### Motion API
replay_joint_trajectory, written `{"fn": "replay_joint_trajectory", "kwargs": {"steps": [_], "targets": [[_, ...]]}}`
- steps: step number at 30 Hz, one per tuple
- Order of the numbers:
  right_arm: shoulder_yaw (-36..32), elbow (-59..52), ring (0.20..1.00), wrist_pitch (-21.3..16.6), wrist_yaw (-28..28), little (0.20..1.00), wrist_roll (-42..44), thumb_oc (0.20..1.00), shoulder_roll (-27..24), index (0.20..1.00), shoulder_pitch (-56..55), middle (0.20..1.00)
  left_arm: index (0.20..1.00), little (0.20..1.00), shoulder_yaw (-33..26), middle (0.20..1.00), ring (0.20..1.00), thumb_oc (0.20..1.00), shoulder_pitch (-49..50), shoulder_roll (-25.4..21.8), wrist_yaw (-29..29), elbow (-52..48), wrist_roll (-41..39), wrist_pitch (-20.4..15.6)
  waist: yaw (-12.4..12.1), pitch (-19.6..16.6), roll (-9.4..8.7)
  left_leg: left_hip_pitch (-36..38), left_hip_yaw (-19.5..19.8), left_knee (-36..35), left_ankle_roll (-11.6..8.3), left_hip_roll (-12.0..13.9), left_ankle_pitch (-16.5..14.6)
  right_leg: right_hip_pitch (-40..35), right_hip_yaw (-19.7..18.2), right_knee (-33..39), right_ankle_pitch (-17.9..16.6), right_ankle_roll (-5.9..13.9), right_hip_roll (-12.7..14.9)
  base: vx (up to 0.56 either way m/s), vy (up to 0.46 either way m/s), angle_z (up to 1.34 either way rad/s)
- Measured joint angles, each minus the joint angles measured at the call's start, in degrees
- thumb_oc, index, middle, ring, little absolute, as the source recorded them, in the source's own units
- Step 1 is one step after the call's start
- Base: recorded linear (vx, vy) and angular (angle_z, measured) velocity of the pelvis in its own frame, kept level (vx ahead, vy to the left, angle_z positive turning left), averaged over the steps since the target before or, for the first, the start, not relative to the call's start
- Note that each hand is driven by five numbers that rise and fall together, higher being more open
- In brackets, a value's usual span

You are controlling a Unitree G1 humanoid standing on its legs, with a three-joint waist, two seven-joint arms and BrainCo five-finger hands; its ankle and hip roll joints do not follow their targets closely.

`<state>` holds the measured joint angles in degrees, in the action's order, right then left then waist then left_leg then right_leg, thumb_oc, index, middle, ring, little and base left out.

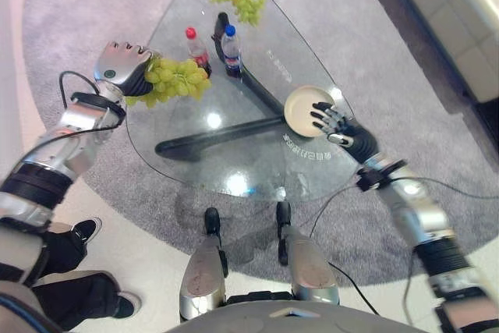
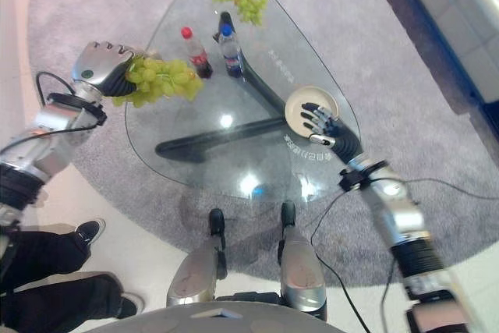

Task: Pick up fruits into the plate

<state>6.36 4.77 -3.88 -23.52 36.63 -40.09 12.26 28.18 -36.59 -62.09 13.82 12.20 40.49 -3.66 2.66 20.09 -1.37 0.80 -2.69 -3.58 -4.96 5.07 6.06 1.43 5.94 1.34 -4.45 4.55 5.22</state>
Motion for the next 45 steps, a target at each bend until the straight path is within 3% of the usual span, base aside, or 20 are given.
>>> {"fn": "replay_joint_trajectory", "kwargs": {"steps": [4,6,11,18,28,36,45], "targets": [[1.5,-3.3,1.000,5.6,-3.8,1.000,-2.1,1.000,-5.4,1.000,3.4,1.000,0.200,0.200,0.3,0.200,0.200,0.200,0.4,-3.0,-4.2,-5.2,0.3,-5.7,-0.9,-4.5,0.19,3.9,0.8,-1.5,-0.16,-0.3,-0.4,-5.2,1.2,3.2,0.0,0.03,0.0,0.09,0.005,0.13],[2.6,-3.3,1.000,7.6,-5.2,1.000,-1.8,1.000,-5.8,1.000,5.2,1.000,0.200,0.200,0.9,0.200,0.200,0.200,0.4,-3.2,-4.5,-7.0,0.9,-8.1,-1.4,-6.5,0.31,4.2,1.0,-1.5,-0.25,-0.3,-0.5,-6.0,1.5,3.9,0.0,0.04,0.0,0.07,0.010,0.10],[6.2,-4.4,1.000,14.7,-8.9,1.000,0.0,1.000,-6.0,1.000,8.8,1.000,0.200,0.200,5.3,0.200,0.200,0.200,-2.7,-3.7,-6.7,-11.0,1.4,-13.0,-2.3,-7.7,0.87,5.4,1.9,-1.5,-0.29,-0.3,-0.5,-7.9,2.8,3.9,0.1,0.18,0.1,0.05,0.012,0.10],[12.9,-5.3,1.000,21.5,-10.9,1.000,5.5,1.000,-4.5,1.000,10.8,1.000,0.200,0.200,12.9,0.200,0.200,0.200,-9.2,-3.4,-8.5,-16.3,1.2,-17.0,-2.7,-10.5,1.70,5.8,3.6,-1.5,-0.16,-0.5,-0.3,-9.4,4.5,3.9,0.3,0.37,0.3,0.01,0.002,0.13],[16.2,-7.2,1.000,24.0,-9.7,1.000,8.4,1.000,-1.5,1.000,10.9,1.000,0.200,0.200,14.6,0.200,0.200,0.200,-10.8,0.1,-8.6,-18.9,1.2,-19.2,-2.8,-14.6,3.20,5.7,4.5,-1.5,0.24,-1.1,0.0,-9.8,5.6,3.9,0.5,0.65,0.9,-0.01,0.008,0.05],[17.2,-7.3,1.000,25.0,-9.2,1.000,9.6,1.000,-1.1,1.000,10.9,1.000,0.200,0.200,14.6,0.200,0.200,0.200,-10.8,1.1,-9.2,-21.0,0.5,-19.2,-2.8,-14.7,3.18,5.7,4.5,-1.7,0.36,-1.1,0.2,-9.8,5.7,3.9,0.5,0.66,0.9,0.00,0.000,0.00],[19.7,-8.9,1.000,27.5,-9.3,1.000,12.5,1.000,3.3,1.000,10.9,1.000,0.200,0.200,14.6,0.200,0.200,0.200,-10.8,3.0,-9.8,-22.2,-0.1,-19.2,-2.8,-15.2,3.22,5.7,4.5,-1.5,0.36,-1.1,0.2,-9.9,5.7,3.9,0.5,0.67,0.9,0.00,0.000,0.00]]}}
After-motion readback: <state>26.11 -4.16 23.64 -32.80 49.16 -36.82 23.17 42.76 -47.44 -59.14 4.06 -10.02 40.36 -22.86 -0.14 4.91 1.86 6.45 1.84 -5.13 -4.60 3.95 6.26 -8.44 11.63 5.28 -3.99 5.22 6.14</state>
